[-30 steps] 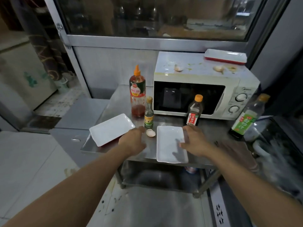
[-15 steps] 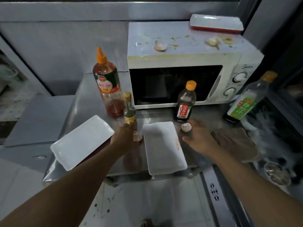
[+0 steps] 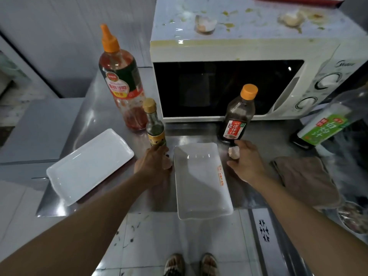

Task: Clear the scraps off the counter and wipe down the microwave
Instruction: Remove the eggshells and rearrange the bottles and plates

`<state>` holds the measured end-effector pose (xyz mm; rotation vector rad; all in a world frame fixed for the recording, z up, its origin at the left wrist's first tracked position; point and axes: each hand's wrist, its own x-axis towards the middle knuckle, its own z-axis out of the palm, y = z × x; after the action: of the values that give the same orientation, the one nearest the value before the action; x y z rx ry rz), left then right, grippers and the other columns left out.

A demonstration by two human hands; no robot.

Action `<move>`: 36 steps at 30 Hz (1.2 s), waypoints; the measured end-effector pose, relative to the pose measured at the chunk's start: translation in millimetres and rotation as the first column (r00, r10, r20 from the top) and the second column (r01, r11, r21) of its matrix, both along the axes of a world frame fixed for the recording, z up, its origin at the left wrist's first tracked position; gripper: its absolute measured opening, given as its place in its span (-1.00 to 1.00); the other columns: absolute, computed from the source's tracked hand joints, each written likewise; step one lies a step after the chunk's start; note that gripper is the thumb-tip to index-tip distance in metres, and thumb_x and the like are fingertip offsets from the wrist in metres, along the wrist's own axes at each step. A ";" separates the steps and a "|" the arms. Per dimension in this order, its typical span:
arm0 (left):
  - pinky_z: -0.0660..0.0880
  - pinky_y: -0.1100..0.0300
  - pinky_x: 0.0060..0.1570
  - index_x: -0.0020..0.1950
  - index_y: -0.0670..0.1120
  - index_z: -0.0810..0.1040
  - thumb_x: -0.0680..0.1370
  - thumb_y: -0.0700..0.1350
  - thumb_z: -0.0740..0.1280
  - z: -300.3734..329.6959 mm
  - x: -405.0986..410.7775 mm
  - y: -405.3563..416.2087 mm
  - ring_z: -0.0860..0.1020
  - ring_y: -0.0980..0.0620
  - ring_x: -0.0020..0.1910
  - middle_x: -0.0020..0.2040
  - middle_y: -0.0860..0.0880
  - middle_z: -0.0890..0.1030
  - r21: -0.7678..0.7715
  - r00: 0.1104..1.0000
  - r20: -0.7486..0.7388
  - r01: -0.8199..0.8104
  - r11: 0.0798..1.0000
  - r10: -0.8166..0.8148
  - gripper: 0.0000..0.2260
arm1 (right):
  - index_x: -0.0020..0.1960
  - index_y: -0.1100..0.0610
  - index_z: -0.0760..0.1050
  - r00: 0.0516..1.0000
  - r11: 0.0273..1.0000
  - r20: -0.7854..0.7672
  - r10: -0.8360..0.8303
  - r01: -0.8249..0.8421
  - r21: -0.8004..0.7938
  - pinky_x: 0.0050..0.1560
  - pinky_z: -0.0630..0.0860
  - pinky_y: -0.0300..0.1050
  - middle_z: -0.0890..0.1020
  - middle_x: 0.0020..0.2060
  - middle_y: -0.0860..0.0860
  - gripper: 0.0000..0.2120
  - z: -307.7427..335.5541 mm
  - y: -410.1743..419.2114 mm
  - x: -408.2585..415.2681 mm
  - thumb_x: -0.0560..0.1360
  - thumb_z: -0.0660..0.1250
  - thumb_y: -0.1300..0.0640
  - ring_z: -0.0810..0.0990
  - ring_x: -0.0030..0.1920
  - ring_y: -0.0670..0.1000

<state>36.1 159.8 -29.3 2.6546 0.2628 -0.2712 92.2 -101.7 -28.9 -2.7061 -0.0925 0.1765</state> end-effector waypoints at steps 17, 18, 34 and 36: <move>0.56 0.03 -0.16 0.00 -0.01 0.60 0.39 -0.09 0.43 -1.6 -3.1 -5.6 0.55 -0.06 -0.07 0.08 0.05 0.50 -0.018 0.996 0.017 -0.085 0.996 0.085 -0.81 | -0.10 0.29 0.51 0.982 0.985 0.091 0.164 -0.158 -0.074 -0.15 0.42 -0.10 0.56 -0.08 0.19 -0.92 -16.0 -7.0 12.2 0.45 0.25 0.38 0.52 -0.03 0.16; 0.56 0.02 -0.16 -0.01 -0.01 0.60 0.39 -0.10 0.43 0.6 -4.5 -5.8 0.56 -0.07 -0.08 0.06 0.05 0.52 -0.032 0.995 0.034 -0.088 0.996 0.089 -0.81 | -0.07 0.29 0.51 0.983 0.986 0.093 0.158 -0.153 -0.061 -0.14 0.42 -0.09 0.56 -0.06 0.19 -0.91 -13.6 -7.0 11.7 0.45 0.27 0.38 0.52 -0.02 0.16; 0.58 0.01 -0.04 0.07 -0.04 0.50 0.45 -0.17 0.40 104.8 11.6 -24.5 0.56 -0.02 -0.06 0.00 -0.03 0.56 -0.027 0.967 0.236 0.107 0.994 -0.098 -0.78 | 0.16 0.27 0.51 0.967 0.991 0.235 0.102 -0.118 0.057 0.01 0.44 -0.06 0.59 0.06 0.24 -0.63 91.8 -4.6 -16.0 0.37 0.45 0.27 0.56 0.04 0.22; 0.58 0.01 -0.04 0.09 -0.01 0.49 0.46 -0.17 0.38 122.7 16.0 -26.2 0.55 -0.02 -0.06 0.02 -0.03 0.54 -0.041 0.966 0.251 0.081 0.996 -0.068 -0.77 | 0.17 0.27 0.51 0.957 0.992 0.275 0.097 -0.116 0.052 0.03 0.43 -0.06 0.59 0.06 0.23 -0.62 110.2 -2.5 -17.7 0.37 0.46 0.27 0.56 0.04 0.23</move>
<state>52.1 133.6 93.4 2.6168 0.0738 0.0345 74.6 -104.2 81.3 -2.6426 -0.3202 -0.1661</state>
